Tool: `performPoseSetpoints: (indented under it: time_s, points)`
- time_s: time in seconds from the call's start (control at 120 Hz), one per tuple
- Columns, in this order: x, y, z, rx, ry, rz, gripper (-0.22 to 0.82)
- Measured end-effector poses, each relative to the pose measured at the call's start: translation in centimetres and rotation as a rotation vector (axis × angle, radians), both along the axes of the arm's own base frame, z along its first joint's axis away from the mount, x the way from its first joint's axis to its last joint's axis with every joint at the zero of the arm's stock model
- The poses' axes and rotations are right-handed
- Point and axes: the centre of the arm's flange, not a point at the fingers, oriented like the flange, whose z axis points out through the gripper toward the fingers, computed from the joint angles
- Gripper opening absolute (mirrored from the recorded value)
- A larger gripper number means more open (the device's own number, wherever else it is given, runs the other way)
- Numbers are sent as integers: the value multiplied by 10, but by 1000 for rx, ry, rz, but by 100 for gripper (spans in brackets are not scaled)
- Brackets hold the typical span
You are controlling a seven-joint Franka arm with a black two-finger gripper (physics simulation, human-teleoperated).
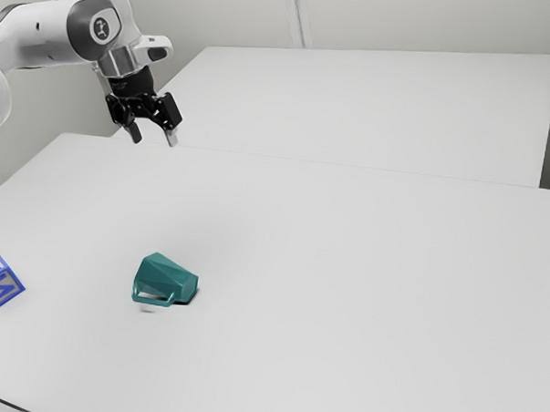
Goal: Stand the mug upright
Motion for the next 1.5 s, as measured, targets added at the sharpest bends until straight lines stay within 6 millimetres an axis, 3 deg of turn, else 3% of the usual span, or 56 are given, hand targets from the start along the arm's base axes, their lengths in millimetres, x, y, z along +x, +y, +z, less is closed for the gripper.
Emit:
performPoseSetpoints:
  time_s: [0.258,0.442,0.575,0.767,0.842,1.025,1.258,1.375,1.5]
  points:
    - [-4,0,5,-1,0,-7,60]
    - [-36,-3,6,-24,20,-6,60]
    - [-56,19,-35,-221,80,55,60]
    - [-82,108,-85,-458,72,201,60]
    - [-93,129,-109,-528,71,227,60]
    - [-87,121,-161,-627,82,165,60]
    - [-101,140,-225,-728,80,155,60]
    - [-109,136,-250,-783,73,144,60]
    - [-115,130,-262,-827,44,130,60]
